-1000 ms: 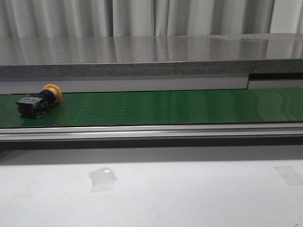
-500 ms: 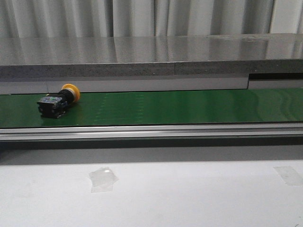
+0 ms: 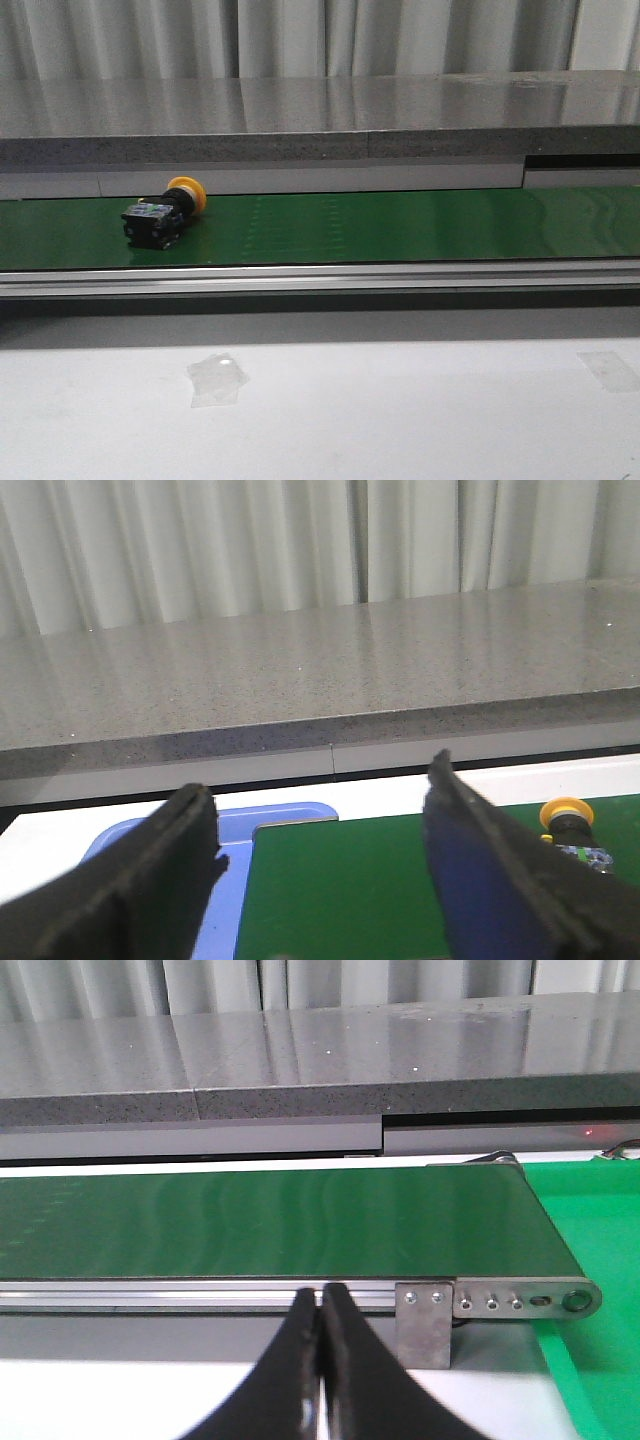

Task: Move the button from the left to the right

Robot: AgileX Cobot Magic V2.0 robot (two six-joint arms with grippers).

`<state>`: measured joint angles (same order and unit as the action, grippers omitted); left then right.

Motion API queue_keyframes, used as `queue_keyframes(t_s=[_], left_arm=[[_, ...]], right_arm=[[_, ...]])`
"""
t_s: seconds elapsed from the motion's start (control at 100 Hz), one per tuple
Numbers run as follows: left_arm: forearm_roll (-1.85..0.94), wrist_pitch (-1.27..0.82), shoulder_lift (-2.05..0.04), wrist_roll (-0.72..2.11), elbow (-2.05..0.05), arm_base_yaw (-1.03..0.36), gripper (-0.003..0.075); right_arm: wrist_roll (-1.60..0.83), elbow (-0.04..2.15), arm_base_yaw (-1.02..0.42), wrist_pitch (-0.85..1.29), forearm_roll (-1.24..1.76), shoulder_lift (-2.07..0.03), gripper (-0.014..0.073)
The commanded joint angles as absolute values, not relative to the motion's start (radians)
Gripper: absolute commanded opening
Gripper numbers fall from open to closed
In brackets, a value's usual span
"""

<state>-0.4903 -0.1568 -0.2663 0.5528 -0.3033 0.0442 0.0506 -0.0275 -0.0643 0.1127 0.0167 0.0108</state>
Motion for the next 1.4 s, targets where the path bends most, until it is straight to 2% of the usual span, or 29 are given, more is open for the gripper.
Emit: queue_keyframes(t_s=[0.0,0.26,0.61,0.79,1.03,1.25,1.39], left_arm=[[-0.505,-0.09,-0.274,0.541,-0.331,0.048,0.0316],[-0.505,-0.09,-0.274,0.541,-0.331,0.048,-0.0019],[-0.505,-0.09,-0.274,0.541,-0.331,0.048,-0.002],[-0.505,-0.09,-0.274,0.541,-0.331,0.048,-0.002],[-0.505,-0.09,-0.274,0.541,-0.331,0.048,-0.002],[-0.505,-0.09,-0.274,0.541,-0.331,0.048,-0.002],[-0.505,-0.09,-0.274,0.541,-0.331,0.048,-0.002]], right_arm=[[0.049,-0.012,-0.065,0.033,0.016,0.024,-0.0068],[0.049,-0.012,-0.065,0.021,0.016,0.024,-0.0068],[0.049,-0.003,-0.065,-0.018,0.016,0.024,-0.0068],[0.049,0.095,-0.065,0.04,0.025,0.023,-0.0068],[0.049,0.328,-0.065,0.304,0.032,-0.077,-0.0068],[0.049,0.576,-0.065,0.603,0.035,-0.352,-0.0068],[0.049,0.711,-0.065,0.709,0.035,-0.524,-0.0068]])
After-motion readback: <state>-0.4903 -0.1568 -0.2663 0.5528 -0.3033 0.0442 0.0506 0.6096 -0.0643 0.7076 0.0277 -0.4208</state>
